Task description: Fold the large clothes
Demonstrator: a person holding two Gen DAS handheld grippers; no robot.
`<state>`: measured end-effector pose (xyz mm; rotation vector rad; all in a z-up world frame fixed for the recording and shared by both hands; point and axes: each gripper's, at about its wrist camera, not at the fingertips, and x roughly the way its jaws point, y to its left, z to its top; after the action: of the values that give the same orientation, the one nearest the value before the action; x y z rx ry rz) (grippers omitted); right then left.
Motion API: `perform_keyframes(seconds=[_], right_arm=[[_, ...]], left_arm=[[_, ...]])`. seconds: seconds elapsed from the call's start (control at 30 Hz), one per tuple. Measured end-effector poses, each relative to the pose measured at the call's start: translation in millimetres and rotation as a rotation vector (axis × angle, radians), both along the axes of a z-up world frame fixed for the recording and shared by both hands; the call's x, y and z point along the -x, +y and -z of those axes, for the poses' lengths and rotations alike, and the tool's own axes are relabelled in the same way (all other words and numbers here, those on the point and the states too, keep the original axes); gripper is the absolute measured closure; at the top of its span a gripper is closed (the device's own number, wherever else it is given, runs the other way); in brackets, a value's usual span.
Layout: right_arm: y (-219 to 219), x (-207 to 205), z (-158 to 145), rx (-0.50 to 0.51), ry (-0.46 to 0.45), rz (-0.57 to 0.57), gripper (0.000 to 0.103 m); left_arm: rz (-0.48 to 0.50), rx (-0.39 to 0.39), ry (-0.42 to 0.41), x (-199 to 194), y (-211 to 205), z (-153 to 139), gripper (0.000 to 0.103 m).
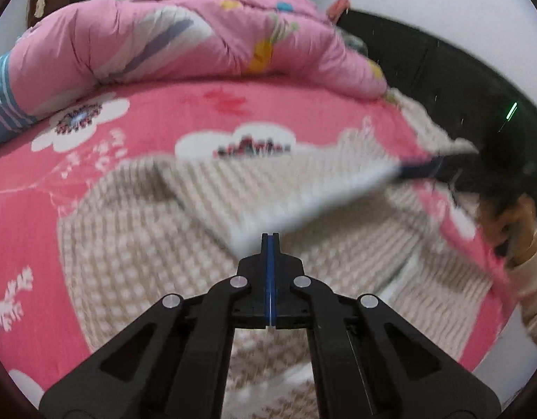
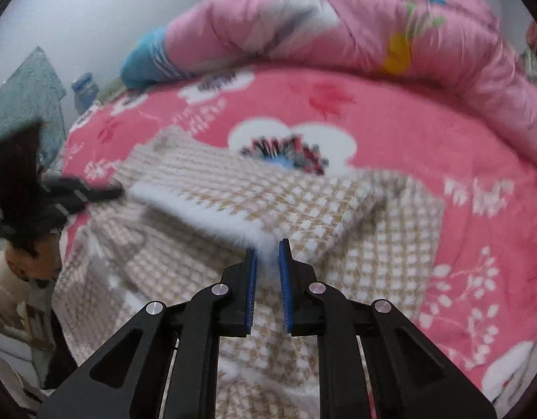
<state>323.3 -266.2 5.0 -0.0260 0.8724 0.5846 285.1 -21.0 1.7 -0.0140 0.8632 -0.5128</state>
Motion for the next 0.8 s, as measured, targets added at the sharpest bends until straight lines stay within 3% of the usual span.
perform_keyframes(seconds=[0.1,0.2,0.27,0.4,0.47,0.53,0.6,0.7,0.8], right_arm=[[4.4,-14.8,-30.4,-0.125,-0.04,-0.021,0.08],[38.4,-52.9,-38.2,-0.14,-0.041,-0.042,0.08],[58.3,-79.8,-29.1,-0.168,0.016,-0.061,0.08],[111.2,-121.2,31.4,-0.164,0.233,-0.119,0.08],[130.1,-105.9,64.8,-0.113,0.291,-0.183,0.08],[132.0,-83.5,77.0,-0.065,0.261,-0.211,0.079],[118.5,-63.7,75.0,-0.07,0.234,-0.218,0.079],[93.1,-54.4,65.5,-0.113,0.281,-0.193,0.079],[53.1,-52.9,37.0,-0.089,0.155,-0.063,0.079]], left_arm=[[-0.006,0.029,0.028,4.2,3.4,11.3,0.103],[-0.021,0.051,0.037,8.6,7.9,16.6,0.103],[-0.034,0.053,0.039,11.5,11.3,18.5,0.103],[-0.086,0.07,0.041,15.7,28.7,17.7,0.103],[-0.128,0.102,0.029,15.3,44.6,11.2,0.103],[-0.158,0.141,0.012,10.7,57.9,4.6,0.103],[-0.184,0.181,-0.001,-2.9,65.9,-3.8,0.103],[-0.171,0.234,0.001,-33.1,57.1,-12.3,0.103],[-0.143,0.258,0.033,-67.9,34.7,-6.8,0.101]])
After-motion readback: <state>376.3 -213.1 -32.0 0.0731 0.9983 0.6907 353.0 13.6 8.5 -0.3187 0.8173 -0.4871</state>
